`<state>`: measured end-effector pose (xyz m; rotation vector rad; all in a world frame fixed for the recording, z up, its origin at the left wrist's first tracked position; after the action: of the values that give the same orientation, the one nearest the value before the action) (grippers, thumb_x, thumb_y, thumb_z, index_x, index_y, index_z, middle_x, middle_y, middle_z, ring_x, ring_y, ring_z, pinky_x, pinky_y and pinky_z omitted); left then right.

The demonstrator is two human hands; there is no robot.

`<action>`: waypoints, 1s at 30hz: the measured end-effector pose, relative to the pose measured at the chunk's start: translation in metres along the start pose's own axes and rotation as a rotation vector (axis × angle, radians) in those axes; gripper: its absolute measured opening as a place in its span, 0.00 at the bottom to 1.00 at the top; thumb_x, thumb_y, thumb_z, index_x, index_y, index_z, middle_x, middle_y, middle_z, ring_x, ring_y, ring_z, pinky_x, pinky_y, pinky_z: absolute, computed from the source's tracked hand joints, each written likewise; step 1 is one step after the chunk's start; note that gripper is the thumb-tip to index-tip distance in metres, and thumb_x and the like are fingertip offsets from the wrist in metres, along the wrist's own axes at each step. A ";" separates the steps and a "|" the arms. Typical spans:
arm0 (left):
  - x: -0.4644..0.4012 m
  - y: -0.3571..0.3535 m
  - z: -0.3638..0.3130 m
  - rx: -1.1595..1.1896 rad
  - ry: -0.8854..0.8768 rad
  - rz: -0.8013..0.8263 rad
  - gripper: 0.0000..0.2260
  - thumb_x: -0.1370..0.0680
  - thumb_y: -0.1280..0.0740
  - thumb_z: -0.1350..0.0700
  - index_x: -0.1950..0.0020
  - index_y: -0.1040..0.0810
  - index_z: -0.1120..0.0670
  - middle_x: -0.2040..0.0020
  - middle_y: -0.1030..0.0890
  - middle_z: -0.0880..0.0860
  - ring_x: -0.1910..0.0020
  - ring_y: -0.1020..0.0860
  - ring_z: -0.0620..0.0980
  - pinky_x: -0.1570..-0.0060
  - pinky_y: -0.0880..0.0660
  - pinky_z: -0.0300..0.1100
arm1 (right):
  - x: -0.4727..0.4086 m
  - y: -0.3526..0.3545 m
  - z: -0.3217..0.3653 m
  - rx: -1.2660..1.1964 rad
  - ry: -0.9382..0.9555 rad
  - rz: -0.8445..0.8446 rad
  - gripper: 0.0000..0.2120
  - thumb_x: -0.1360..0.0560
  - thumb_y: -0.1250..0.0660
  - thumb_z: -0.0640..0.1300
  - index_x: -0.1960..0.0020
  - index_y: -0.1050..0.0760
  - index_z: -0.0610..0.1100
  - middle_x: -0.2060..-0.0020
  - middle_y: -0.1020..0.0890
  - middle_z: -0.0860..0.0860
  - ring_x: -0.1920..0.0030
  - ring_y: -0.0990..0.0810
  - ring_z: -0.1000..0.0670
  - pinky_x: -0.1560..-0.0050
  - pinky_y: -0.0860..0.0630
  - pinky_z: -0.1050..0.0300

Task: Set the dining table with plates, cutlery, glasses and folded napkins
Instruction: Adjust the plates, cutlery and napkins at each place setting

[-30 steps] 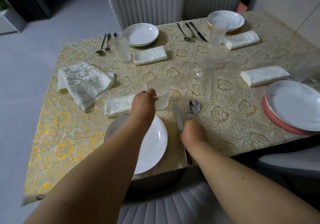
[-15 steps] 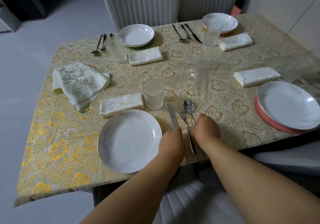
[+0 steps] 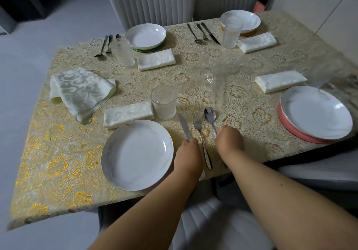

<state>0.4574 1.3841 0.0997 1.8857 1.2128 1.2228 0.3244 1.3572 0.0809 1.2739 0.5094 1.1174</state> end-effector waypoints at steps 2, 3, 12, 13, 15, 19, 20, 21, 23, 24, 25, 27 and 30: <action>0.001 0.000 0.000 -0.008 0.001 0.003 0.18 0.22 0.38 0.66 0.32 0.31 0.57 0.37 0.27 0.59 0.44 0.22 0.56 0.44 0.25 0.45 | 0.001 0.001 0.001 0.004 0.017 -0.039 0.07 0.24 0.38 0.34 0.48 0.23 0.38 0.53 0.19 0.43 0.53 0.20 0.43 0.62 0.28 0.58; 0.001 0.000 -0.001 -0.012 0.001 0.001 0.18 0.21 0.38 0.66 0.32 0.31 0.57 0.38 0.27 0.59 0.45 0.22 0.57 0.45 0.25 0.46 | 0.003 0.001 0.004 -0.002 0.042 -0.064 0.07 0.23 0.38 0.34 0.48 0.23 0.38 0.53 0.19 0.43 0.53 0.20 0.44 0.62 0.29 0.58; 0.003 0.004 -0.005 -0.062 -0.013 0.008 0.14 0.20 0.40 0.63 0.34 0.30 0.58 0.39 0.27 0.59 0.45 0.22 0.57 0.46 0.26 0.45 | 0.010 -0.015 0.024 -0.010 0.160 0.079 0.06 0.23 0.36 0.38 0.48 0.23 0.40 0.50 0.19 0.44 0.50 0.20 0.44 0.56 0.27 0.57; 0.003 0.004 -0.005 -0.061 -0.008 0.009 0.14 0.20 0.40 0.63 0.34 0.30 0.58 0.39 0.27 0.59 0.45 0.22 0.57 0.46 0.26 0.45 | 0.011 -0.015 0.022 -0.014 0.149 0.079 0.06 0.23 0.37 0.38 0.48 0.23 0.40 0.51 0.19 0.44 0.50 0.20 0.44 0.55 0.26 0.57; 0.003 0.004 -0.006 -0.061 -0.007 0.013 0.15 0.20 0.40 0.64 0.34 0.30 0.58 0.39 0.28 0.59 0.45 0.22 0.58 0.45 0.26 0.45 | 0.011 -0.016 0.021 -0.025 0.137 0.077 0.06 0.23 0.37 0.38 0.48 0.23 0.40 0.52 0.19 0.44 0.51 0.20 0.44 0.54 0.25 0.56; 0.004 0.002 -0.006 -0.051 -0.003 0.009 0.14 0.20 0.40 0.64 0.34 0.30 0.58 0.39 0.28 0.60 0.45 0.23 0.58 0.45 0.26 0.46 | 0.012 -0.016 0.021 -0.019 0.140 0.098 0.06 0.23 0.37 0.38 0.48 0.23 0.41 0.52 0.19 0.44 0.51 0.20 0.44 0.55 0.25 0.56; 0.004 0.002 -0.006 -0.053 0.000 0.009 0.14 0.20 0.40 0.64 0.34 0.30 0.58 0.39 0.28 0.60 0.45 0.23 0.58 0.46 0.26 0.46 | 0.012 -0.016 0.021 -0.015 0.144 0.104 0.06 0.23 0.38 0.38 0.48 0.23 0.40 0.52 0.19 0.44 0.51 0.20 0.44 0.55 0.26 0.56; 0.004 0.002 -0.006 -0.056 0.002 0.013 0.15 0.21 0.39 0.64 0.34 0.30 0.58 0.39 0.28 0.60 0.44 0.23 0.58 0.46 0.26 0.46 | 0.012 -0.015 0.022 -0.012 0.149 0.108 0.06 0.23 0.38 0.38 0.48 0.23 0.40 0.52 0.19 0.44 0.51 0.20 0.44 0.55 0.26 0.56; 0.003 0.001 -0.005 -0.062 0.008 0.023 0.16 0.21 0.38 0.65 0.34 0.31 0.58 0.39 0.29 0.60 0.44 0.23 0.59 0.46 0.26 0.47 | 0.012 -0.015 0.024 -0.007 0.160 0.113 0.05 0.23 0.37 0.39 0.49 0.23 0.41 0.52 0.19 0.44 0.51 0.20 0.43 0.56 0.27 0.56; 0.003 0.001 -0.005 -0.065 0.010 0.024 0.16 0.21 0.39 0.65 0.34 0.31 0.59 0.39 0.29 0.60 0.44 0.23 0.59 0.46 0.26 0.47 | 0.012 -0.014 0.024 0.001 0.160 0.117 0.05 0.23 0.37 0.39 0.49 0.23 0.41 0.52 0.19 0.44 0.51 0.20 0.43 0.56 0.27 0.57; 0.003 0.000 -0.005 -0.068 0.010 0.021 0.16 0.21 0.39 0.65 0.34 0.31 0.59 0.39 0.28 0.60 0.44 0.23 0.59 0.46 0.26 0.47 | 0.012 -0.013 0.025 0.009 0.161 0.122 0.05 0.23 0.36 0.40 0.49 0.23 0.41 0.52 0.19 0.44 0.50 0.20 0.43 0.57 0.28 0.57; 0.004 0.000 -0.006 -0.083 0.003 0.012 0.15 0.20 0.40 0.64 0.34 0.31 0.59 0.40 0.28 0.60 0.44 0.23 0.59 0.46 0.26 0.47 | 0.013 -0.010 0.025 0.015 0.168 0.119 0.06 0.23 0.36 0.43 0.50 0.24 0.40 0.52 0.19 0.44 0.50 0.20 0.43 0.59 0.29 0.57; 0.006 0.007 -0.007 -0.093 -0.006 -0.028 0.13 0.19 0.40 0.60 0.35 0.31 0.58 0.41 0.27 0.59 0.45 0.23 0.58 0.48 0.26 0.47 | 0.015 0.002 0.030 -0.034 0.178 0.030 0.09 0.22 0.37 0.47 0.53 0.26 0.42 0.61 0.23 0.47 0.60 0.23 0.45 0.66 0.34 0.59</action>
<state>0.4549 1.3866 0.1103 1.7978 1.1548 1.2367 0.3548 1.3552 0.0950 1.1612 0.6031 1.2669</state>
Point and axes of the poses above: each hand's wrist, its own x-axis away from the middle knuckle, its own y-axis out of the back of the hand, z = x × y, the point moved 3 cm from there along -x, towards the middle knuckle
